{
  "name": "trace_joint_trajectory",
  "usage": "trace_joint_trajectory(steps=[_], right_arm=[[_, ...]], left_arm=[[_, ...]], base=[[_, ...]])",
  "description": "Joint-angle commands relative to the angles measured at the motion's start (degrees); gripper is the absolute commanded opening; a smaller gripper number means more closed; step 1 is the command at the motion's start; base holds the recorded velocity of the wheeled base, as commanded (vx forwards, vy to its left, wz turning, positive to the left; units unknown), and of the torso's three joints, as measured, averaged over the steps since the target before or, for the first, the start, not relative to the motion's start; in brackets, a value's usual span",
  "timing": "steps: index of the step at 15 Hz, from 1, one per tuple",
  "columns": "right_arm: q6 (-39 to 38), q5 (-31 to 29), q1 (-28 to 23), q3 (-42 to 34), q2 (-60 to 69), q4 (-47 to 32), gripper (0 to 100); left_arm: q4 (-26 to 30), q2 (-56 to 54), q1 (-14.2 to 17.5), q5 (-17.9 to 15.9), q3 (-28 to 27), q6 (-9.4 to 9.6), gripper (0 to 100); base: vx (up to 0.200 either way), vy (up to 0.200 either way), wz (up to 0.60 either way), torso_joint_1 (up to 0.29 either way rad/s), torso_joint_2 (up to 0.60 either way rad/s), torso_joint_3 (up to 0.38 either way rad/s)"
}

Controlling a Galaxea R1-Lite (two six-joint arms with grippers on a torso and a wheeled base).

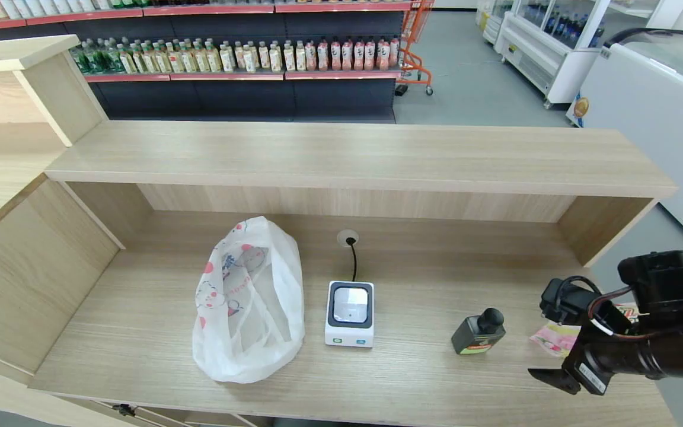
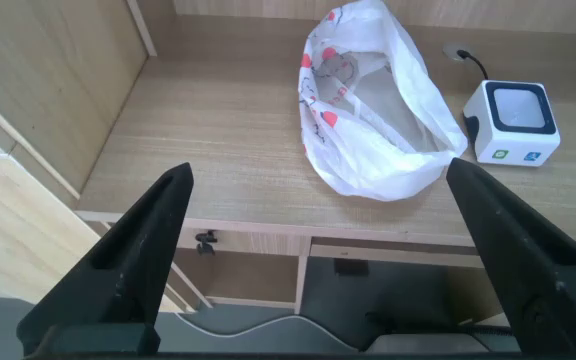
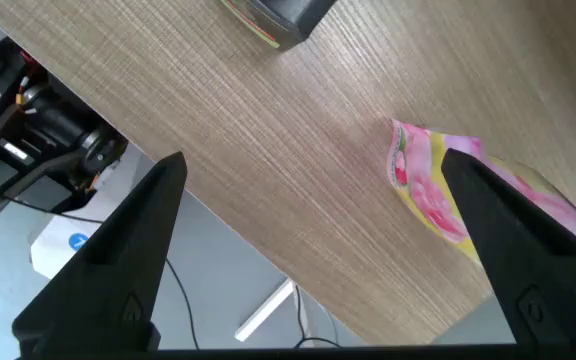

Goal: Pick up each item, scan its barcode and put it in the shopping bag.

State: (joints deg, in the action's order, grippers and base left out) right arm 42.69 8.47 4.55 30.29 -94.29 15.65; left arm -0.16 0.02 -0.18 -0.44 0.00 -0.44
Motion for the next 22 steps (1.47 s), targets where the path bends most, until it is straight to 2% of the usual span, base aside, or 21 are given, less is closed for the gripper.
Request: trace_joint_trajectory(steps=[1, 11, 15, 18, 19, 22], right_arm=[[0.0, 0.1, 0.4, 1.3, -6.5, 1.6, 100], [-0.6, 5.2, 5.8, 12.5, -18.8, 5.1, 100], [-0.9, 5.6, 8.0, 13.6, -22.2, 9.7, 100], [-0.8, 8.1, 8.5, 13.7, -22.8, 10.3, 100], [-0.8, 8.1, 8.6, 13.7, -22.9, 10.3, 0], [-0.8, 8.0, 8.5, 13.7, -22.9, 10.3, 0]], left_arm=[[0.0, 0.0, 0.0, 0.0, 0.0, -0.09, 100], [0.0, 0.0, 0.0, 0.0, 0.0, -0.09, 100], [0.0, 0.0, 0.0, 0.0, 0.0, -0.09, 100], [0.0, 0.0, 0.0, 0.0, 0.0, 0.0, 100], [0.0, 0.0, 0.0, 0.0, 0.0, 0.0, 100], [0.0, 0.0, 0.0, 0.0, 0.0, 0.0, 100]], base=[[0.0, 0.0, 0.0, 0.0, 0.0, 0.0], [0.0, 0.0, 0.0, 0.0, 0.0, 0.0], [0.0, 0.0, 0.0, 0.0, 0.0, 0.0], [0.0, 0.0, 0.0, 0.0, 0.0, 0.0], [0.0, 0.0, 0.0, 0.0, 0.0, 0.0], [0.0, 0.0, 0.0, 0.0, 0.0, 0.0]])
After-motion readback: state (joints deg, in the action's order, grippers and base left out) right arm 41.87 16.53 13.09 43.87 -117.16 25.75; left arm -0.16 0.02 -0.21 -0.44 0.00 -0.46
